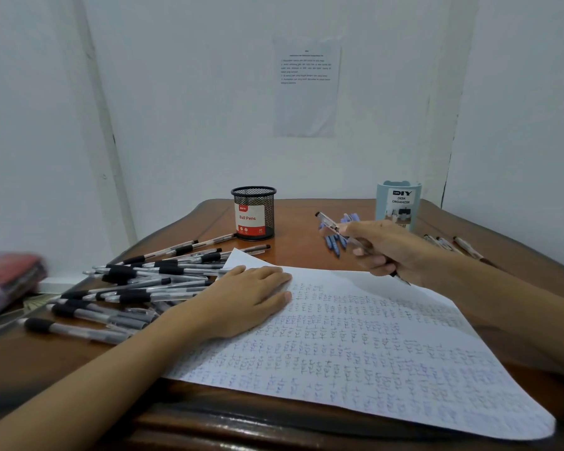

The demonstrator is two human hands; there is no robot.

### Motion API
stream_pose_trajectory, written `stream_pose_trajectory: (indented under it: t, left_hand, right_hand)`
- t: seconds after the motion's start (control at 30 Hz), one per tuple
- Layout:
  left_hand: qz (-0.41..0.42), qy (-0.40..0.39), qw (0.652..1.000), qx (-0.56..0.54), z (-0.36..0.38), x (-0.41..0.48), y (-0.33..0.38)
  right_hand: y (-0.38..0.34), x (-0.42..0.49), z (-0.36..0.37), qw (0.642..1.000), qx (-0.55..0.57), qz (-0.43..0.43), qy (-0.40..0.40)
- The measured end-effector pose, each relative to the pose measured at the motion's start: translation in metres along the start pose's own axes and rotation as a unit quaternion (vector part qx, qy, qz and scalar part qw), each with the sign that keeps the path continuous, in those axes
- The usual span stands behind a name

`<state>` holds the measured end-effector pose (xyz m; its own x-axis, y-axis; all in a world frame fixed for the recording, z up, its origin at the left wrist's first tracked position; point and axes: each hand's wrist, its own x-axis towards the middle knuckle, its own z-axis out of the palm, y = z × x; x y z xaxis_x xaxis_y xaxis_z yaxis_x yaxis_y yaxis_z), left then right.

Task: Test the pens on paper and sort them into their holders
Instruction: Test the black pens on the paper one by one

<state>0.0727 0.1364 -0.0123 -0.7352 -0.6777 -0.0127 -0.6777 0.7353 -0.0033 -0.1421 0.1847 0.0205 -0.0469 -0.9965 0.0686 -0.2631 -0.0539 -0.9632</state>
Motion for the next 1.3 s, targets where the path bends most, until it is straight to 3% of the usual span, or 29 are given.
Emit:
stream_pose_trajectory:
  t: [0.43,0.57,0.67,0.8,0.97,1.17,1.23,1.3]
  left_hand:
    - [-0.001,0.002,1.000,0.002,0.000,0.001,0.000]
    - [0.001,-0.003,1.000,0.005,0.001,0.002,-0.001]
    - [0.003,-0.001,1.000,0.005,0.001,0.002,-0.001]
    - [-0.002,-0.005,1.000,0.008,0.000,0.001,0.000]
    - [0.004,-0.005,1.000,0.007,0.002,0.003,-0.003]
    - [0.003,0.013,1.000,0.002,0.004,0.003,-0.006]
    - [0.007,0.017,1.000,0.010,0.005,0.005,-0.005]
    - [-0.003,0.015,1.000,0.004,0.005,0.005,-0.004]
  right_hand:
    - [0.006,0.002,0.000,0.997,-0.068,-0.013,0.034]
    - [0.010,0.009,-0.011,0.987,-0.141,0.006,0.078]
    - [0.009,0.015,-0.031,0.957,-0.254,-0.016,0.139]
    - [0.015,0.023,-0.073,0.858,-0.456,-0.008,0.237]
    - [0.032,0.023,-0.107,0.787,-0.528,0.077,0.311]
    - [0.047,0.027,-0.120,0.770,-0.551,0.096,0.308]
    - [0.045,0.028,-0.117,0.762,-0.559,0.048,0.323]
    - [0.040,0.028,-0.101,0.781,-0.542,-0.027,0.309]
